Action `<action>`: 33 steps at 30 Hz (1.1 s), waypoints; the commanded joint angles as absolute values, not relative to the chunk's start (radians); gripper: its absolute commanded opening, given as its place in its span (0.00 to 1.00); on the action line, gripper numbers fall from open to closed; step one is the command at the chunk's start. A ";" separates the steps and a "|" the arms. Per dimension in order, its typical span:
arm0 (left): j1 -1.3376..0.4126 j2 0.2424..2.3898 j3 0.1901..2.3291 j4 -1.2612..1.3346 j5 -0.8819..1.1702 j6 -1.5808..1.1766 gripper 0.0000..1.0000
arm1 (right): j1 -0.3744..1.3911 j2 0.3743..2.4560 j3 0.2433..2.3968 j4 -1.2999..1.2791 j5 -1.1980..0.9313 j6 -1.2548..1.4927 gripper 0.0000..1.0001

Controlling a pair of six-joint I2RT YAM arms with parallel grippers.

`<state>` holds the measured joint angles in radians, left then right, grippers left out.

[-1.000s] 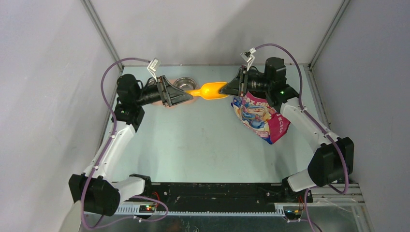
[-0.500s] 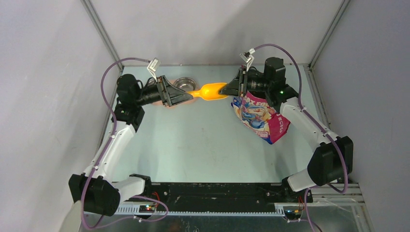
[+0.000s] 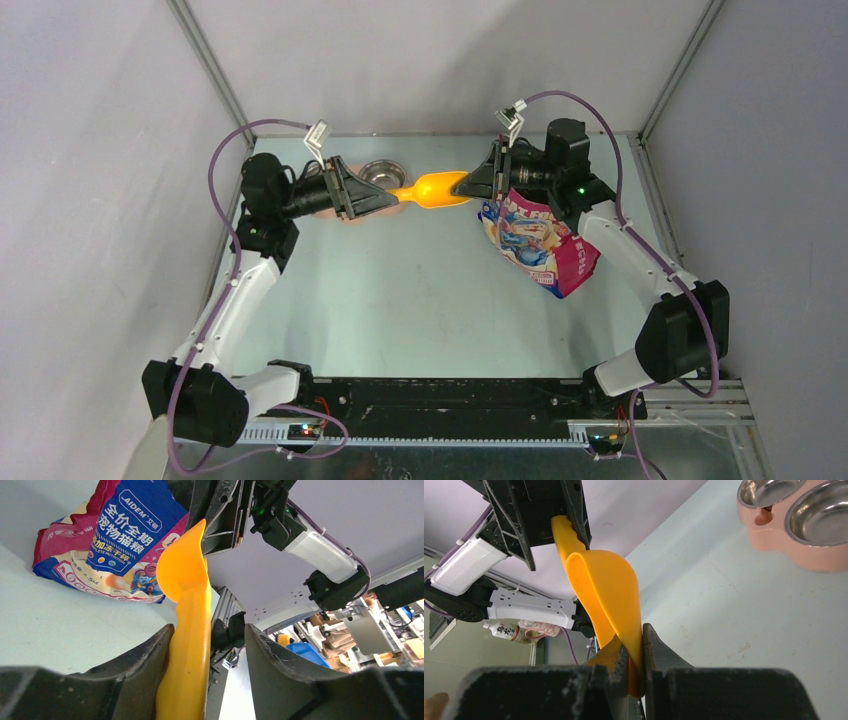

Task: Serve the pet food
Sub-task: Adjust the spatula.

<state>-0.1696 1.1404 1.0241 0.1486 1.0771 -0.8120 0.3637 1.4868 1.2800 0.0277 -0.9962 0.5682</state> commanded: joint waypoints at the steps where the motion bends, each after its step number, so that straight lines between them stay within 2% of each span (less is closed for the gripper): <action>1: -0.173 1.117 1.056 0.191 1.097 -0.812 0.53 | 0.364 1.498 1.297 0.069 -0.977 0.571 0.00; 6: -0.172 1.117 1.054 0.195 1.096 -0.812 0.34 | 0.362 1.499 1.297 0.067 -0.980 0.569 0.00; 11: -0.172 1.119 1.053 0.190 1.092 -0.805 0.22 | 0.362 1.500 1.297 0.068 -0.983 0.569 0.00; 15: -0.172 1.120 1.052 0.176 1.086 -0.790 0.01 | 0.360 1.498 1.297 0.074 -0.984 0.573 0.00; 17: -0.173 1.120 1.051 0.176 1.087 -0.787 0.00 | 0.360 1.498 1.297 0.078 -0.987 0.576 0.00; 20: -0.173 1.118 1.046 0.191 1.094 -0.790 0.00 | 0.356 1.498 1.306 0.077 -1.001 0.575 0.13; 23: -0.172 1.115 1.030 0.228 1.090 -0.803 0.00 | 0.339 1.489 1.323 0.069 -1.022 0.575 0.18; 29: -0.172 1.111 1.021 0.149 1.044 -0.703 0.00 | 0.259 1.432 1.354 0.053 -1.069 0.568 0.42; 33: -0.170 1.113 1.020 0.140 1.052 -0.672 0.00 | 0.195 1.377 1.355 0.060 -1.111 0.568 0.51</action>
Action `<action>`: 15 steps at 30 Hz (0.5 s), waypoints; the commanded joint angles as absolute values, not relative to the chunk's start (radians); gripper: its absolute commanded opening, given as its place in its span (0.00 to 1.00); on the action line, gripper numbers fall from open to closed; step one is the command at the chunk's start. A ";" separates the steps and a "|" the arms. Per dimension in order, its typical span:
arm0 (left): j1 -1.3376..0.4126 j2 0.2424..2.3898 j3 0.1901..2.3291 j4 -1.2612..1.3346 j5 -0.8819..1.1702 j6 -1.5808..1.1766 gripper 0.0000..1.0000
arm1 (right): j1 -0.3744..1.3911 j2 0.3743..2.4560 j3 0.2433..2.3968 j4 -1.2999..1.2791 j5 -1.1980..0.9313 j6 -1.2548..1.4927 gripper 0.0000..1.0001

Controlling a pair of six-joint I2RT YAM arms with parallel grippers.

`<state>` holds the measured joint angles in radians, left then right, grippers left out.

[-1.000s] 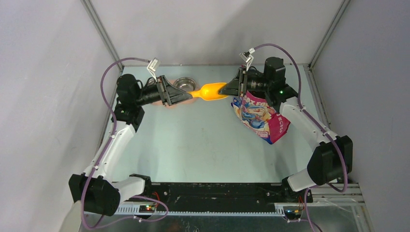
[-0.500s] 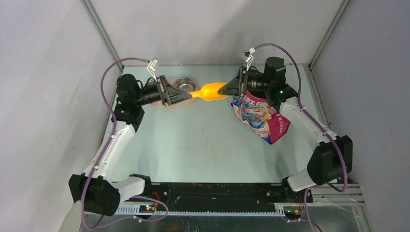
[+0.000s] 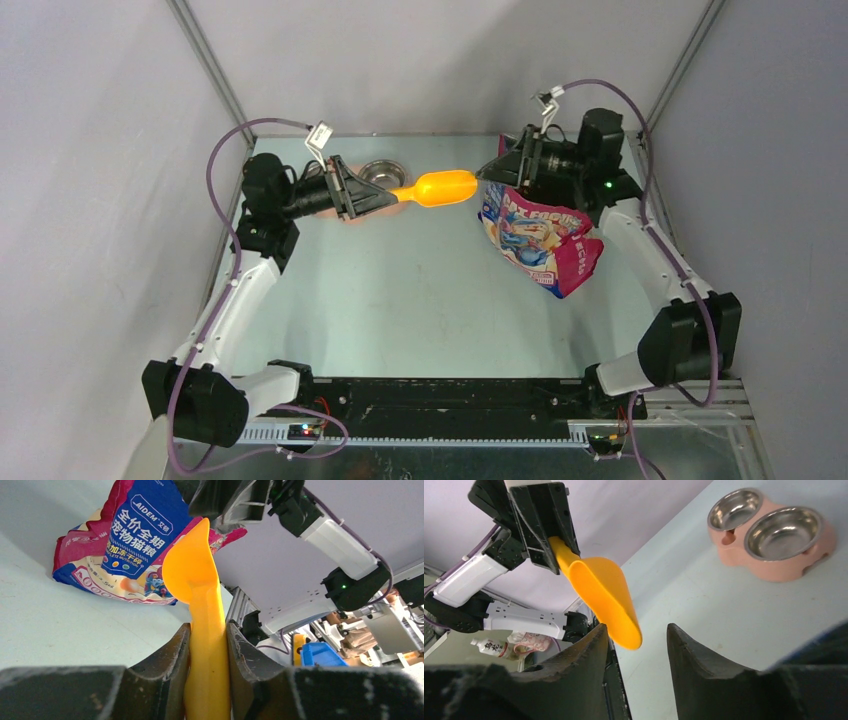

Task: Serve the pet food
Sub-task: Adjust the spatula.

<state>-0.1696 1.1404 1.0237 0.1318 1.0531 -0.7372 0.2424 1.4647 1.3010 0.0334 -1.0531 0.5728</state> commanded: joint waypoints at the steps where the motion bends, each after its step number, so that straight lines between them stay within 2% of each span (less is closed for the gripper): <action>1: -0.170 1.113 1.022 0.147 1.055 -0.671 0.00 | 0.184 1.370 1.355 0.065 -1.126 0.577 0.52; 4: -0.170 1.113 1.023 0.161 1.070 -0.669 0.00 | 0.130 1.329 1.354 0.103 -1.154 0.600 0.56; 8: -0.170 1.114 1.030 0.109 1.068 -0.615 0.00 | 0.045 1.267 1.369 0.112 -1.179 0.604 0.56; 12: -0.170 1.098 1.069 -0.035 1.044 -0.429 0.04 | -0.029 1.218 1.472 -0.222 -1.056 0.304 0.59; 15: -0.170 1.091 1.095 -0.125 1.012 -0.343 0.00 | -0.023 1.201 1.532 -0.470 -0.792 0.008 0.59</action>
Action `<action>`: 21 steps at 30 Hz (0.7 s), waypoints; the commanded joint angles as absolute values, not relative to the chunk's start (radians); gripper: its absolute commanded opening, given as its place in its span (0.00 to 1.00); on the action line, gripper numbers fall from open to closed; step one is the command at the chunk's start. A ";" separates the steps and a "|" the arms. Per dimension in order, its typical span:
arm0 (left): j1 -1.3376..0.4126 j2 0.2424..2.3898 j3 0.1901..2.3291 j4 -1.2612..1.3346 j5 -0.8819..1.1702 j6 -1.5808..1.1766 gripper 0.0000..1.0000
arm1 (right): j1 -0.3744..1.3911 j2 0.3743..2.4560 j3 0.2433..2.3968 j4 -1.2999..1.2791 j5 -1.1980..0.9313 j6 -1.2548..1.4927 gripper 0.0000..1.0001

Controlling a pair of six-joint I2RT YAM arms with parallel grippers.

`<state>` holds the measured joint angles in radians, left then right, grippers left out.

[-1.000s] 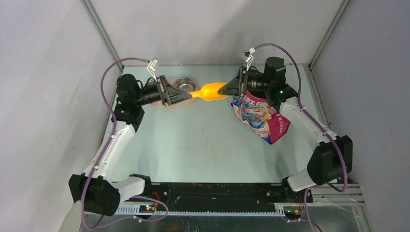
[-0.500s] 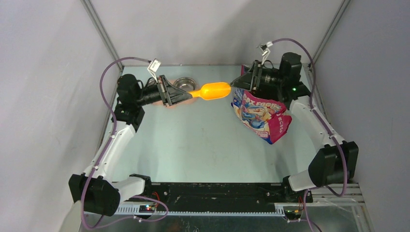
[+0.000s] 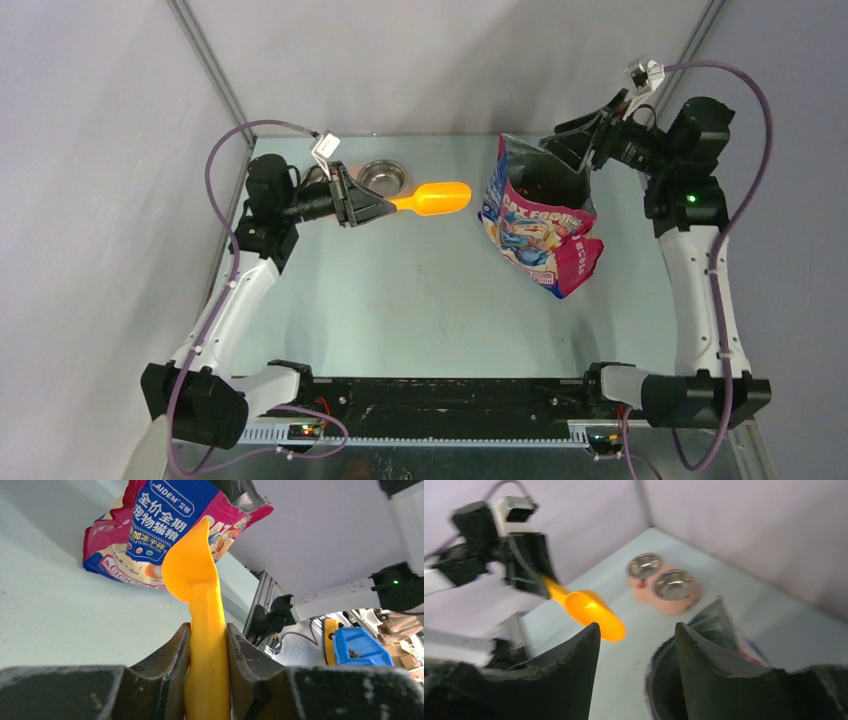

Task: Serve the pet food
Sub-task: Adjust the spatula, then collect the pet food from the pet food bag.

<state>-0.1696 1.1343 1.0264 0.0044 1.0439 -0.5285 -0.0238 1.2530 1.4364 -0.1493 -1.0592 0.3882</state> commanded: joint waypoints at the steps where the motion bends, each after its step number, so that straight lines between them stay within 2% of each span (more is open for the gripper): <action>1: -0.169 1.084 1.096 -0.145 1.010 -0.319 0.00 | -0.023 1.201 1.535 -0.494 -0.749 -0.065 0.59; 5: -0.169 1.052 1.073 -0.163 0.985 -0.289 0.00 | -0.026 1.228 1.515 -0.575 -0.545 -0.182 0.59; 12: -0.136 1.043 1.072 -0.268 1.014 -0.187 0.00 | -0.035 1.360 1.565 -0.752 -0.522 -0.285 0.59; 21: -0.007 1.018 0.965 -0.207 1.071 -0.185 0.00 | -0.038 1.438 1.634 -0.837 -0.509 -0.325 0.58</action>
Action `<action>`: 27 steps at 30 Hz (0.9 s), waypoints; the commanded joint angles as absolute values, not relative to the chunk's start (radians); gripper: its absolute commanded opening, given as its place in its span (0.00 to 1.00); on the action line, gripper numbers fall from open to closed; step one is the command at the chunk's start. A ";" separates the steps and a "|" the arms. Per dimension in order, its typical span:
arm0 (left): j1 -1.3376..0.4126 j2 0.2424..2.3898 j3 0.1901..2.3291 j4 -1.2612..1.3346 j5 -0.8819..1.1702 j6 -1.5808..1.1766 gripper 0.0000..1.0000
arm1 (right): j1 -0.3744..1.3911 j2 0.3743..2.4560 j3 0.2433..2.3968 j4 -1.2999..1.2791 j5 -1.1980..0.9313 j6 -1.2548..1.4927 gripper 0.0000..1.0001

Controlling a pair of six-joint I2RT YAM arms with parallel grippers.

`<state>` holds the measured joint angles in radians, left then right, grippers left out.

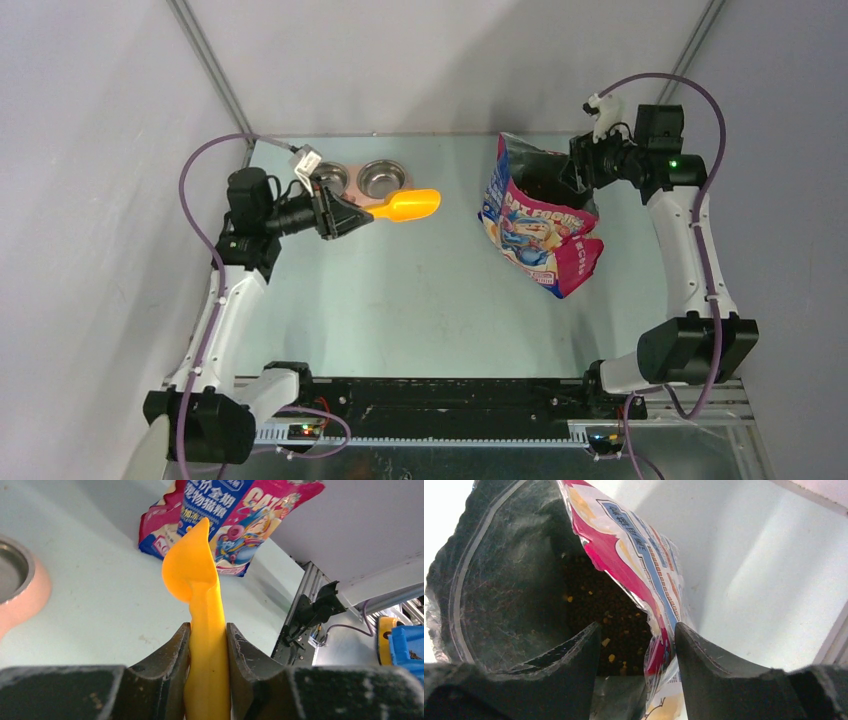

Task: Serve the pet food
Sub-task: Collect the pet food from the pet food bag.

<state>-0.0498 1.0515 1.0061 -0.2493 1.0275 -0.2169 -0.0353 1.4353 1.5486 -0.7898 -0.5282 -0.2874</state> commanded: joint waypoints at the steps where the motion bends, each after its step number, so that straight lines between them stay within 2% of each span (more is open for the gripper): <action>1: 0.010 1.014 0.943 -0.187 1.075 -0.193 0.00 | -0.038 1.439 1.639 -0.841 -0.499 -0.326 0.58; 8: 0.040 0.935 0.873 -0.108 1.020 -0.205 0.00 | 0.044 1.486 1.722 -0.893 -0.344 -0.338 0.53; 13: 0.039 0.897 0.843 -0.086 0.999 -0.204 0.00 | 0.107 1.552 1.773 -0.946 -0.206 -0.371 0.55; 16: 0.038 0.880 0.825 -0.072 0.988 -0.201 0.00 | 0.108 1.589 1.800 -0.974 -0.192 -0.375 0.57; 18: 0.039 0.873 0.814 -0.058 0.985 -0.202 0.00 | 0.094 1.620 1.841 -1.031 -0.250 -0.375 0.61; 21: 0.038 0.871 0.812 -0.054 0.986 -0.204 0.00 | 0.026 1.681 1.956 -1.165 -0.488 -0.363 0.70; 27: 0.039 0.869 0.801 -0.043 0.987 -0.205 0.00 | -0.122 1.729 2.047 -1.283 -0.842 -0.352 0.78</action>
